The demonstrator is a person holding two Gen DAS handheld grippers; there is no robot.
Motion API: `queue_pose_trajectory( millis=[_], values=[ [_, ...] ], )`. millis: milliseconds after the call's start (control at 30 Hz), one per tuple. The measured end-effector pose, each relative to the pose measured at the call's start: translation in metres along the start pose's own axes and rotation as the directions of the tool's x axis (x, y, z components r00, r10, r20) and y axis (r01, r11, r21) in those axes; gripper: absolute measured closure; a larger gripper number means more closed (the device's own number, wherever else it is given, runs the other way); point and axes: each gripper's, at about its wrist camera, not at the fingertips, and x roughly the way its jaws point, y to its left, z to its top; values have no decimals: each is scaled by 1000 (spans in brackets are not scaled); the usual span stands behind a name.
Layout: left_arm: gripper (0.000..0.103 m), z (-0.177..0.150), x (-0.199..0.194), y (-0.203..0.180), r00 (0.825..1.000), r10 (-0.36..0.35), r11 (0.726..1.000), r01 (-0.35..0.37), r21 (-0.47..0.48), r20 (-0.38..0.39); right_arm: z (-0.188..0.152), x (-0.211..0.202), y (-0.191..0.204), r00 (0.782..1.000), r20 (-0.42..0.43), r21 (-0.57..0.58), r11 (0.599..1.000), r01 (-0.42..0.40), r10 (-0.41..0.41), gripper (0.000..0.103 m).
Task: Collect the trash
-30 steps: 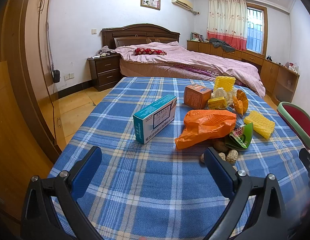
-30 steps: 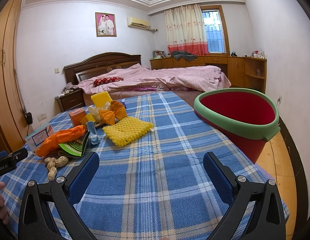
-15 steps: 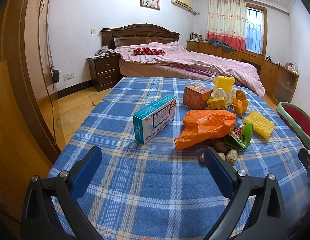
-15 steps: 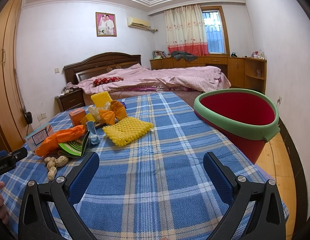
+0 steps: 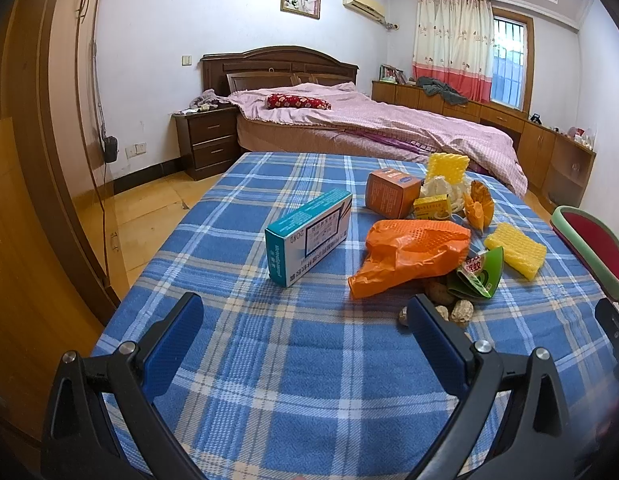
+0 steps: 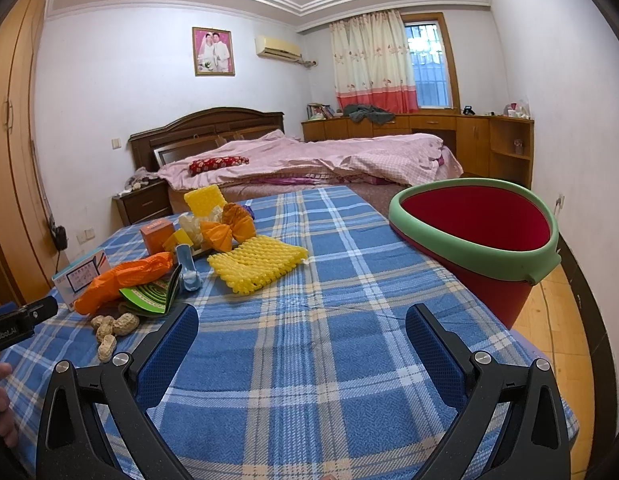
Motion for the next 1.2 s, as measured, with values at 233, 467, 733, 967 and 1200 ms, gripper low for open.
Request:
queue_pose_trajectory(
  millis=[233,467,733,967,1200],
  values=[
    [2,1,3,3,999,-28,1000,28,-1,-18,1,-1,-1,1000,-11,-5,1000,4,-4,0],
    [7,13,6,13,1000,-24,999,24,-23,-15,4,13,-2,996,-94,-12,1000,4,-5,0],
    [8,52,16,22,998,-57,997,58,43,-31,18,25,1,978,-208,2,1000,-20,20,0],
    [14,74,40,10,995,-63,983,75,165,-78,40,46,13,952,-306,-9,1000,-26,21,0],
    [24,75,67,6,987,-85,977,110,181,-139,57,87,16,930,-366,6,1000,31,-26,0]
  ],
)
